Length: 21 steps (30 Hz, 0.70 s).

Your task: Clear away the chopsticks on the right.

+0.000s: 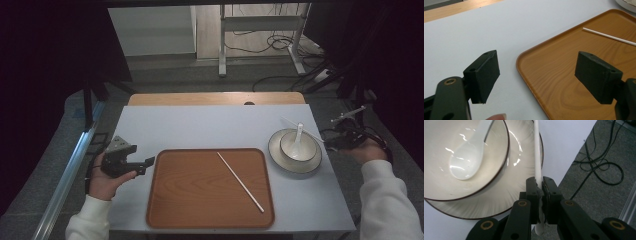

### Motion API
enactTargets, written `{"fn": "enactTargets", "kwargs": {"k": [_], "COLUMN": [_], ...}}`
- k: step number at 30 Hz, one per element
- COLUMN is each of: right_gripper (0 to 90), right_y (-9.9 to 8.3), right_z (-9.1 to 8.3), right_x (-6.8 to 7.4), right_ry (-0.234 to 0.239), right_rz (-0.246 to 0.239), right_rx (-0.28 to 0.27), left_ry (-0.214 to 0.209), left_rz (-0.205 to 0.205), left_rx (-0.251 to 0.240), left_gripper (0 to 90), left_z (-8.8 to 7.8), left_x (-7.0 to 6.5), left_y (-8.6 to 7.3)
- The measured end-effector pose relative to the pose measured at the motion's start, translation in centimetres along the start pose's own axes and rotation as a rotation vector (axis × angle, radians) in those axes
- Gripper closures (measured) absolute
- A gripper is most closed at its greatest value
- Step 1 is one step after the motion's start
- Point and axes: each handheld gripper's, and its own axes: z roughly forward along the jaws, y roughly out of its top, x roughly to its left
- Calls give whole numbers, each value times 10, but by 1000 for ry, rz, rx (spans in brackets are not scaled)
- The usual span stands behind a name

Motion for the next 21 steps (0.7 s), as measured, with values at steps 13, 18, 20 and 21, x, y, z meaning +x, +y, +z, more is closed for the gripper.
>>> {"fn": "enactTargets", "kwargs": {"k": [13,18,20,21], "right_gripper": [850,850,850,850], "right_y": [5,6,6,6], "right_z": [-37,-54,-58,-59], "right_x": [5,17,24,27], "right_ry": [-11,-9,-1,4], "right_rz": [-12,-39,-56,-67], "right_rx": [-110,-166,-180,-184], "left_ry": [-1,-2,-2,-2], "left_rz": [-1,-1,-1,-1], "left_rx": [-2,-2,-2,-2], "left_gripper": [197,197,197,197], "left_z": [0,0,0,0], "left_x": [0,0,0,0], "left_y": [0,0,0,0]}}
